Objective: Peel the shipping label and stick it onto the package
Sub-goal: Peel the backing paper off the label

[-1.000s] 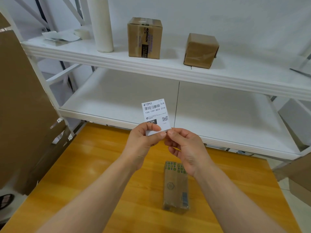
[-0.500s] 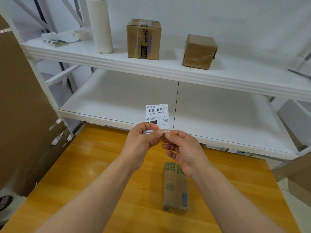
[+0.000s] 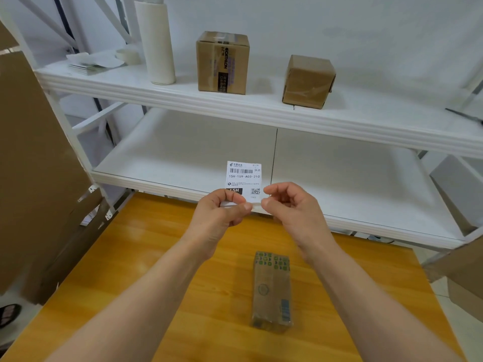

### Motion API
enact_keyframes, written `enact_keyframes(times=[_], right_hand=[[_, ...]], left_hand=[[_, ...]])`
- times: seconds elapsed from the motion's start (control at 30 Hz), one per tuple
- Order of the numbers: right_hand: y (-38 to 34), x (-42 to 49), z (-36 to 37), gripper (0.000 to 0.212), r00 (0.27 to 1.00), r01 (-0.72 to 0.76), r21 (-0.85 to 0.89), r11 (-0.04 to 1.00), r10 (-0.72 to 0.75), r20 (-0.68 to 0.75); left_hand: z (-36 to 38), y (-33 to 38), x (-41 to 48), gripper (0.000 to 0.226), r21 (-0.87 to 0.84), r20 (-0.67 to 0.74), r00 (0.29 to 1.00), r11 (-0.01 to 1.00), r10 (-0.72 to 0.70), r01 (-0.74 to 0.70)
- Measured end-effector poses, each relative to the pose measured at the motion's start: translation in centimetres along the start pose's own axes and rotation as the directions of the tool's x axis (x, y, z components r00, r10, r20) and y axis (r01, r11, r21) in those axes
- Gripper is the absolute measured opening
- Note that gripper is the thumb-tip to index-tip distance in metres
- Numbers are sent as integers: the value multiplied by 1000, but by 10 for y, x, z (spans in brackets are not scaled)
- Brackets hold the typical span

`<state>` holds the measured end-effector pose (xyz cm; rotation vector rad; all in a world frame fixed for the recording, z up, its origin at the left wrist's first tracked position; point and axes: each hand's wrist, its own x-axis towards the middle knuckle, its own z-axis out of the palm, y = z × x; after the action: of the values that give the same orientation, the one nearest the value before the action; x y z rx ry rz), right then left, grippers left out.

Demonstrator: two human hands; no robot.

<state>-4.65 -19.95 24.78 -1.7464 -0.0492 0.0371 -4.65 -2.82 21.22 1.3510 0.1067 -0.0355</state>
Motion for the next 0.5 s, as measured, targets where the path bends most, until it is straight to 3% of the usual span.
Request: enact_keyframes(times=[0.27,0.5], right_hand=[[1,2,-2,4,990,129,-365,922,-101,96],[4,2,-3,4,990,127,-421,898,-91,105]], left_hand=[[2,2,-1,15,171,57,998,985,2,-11],[2,10,-4,15,222,126,992,975,-20,-9]])
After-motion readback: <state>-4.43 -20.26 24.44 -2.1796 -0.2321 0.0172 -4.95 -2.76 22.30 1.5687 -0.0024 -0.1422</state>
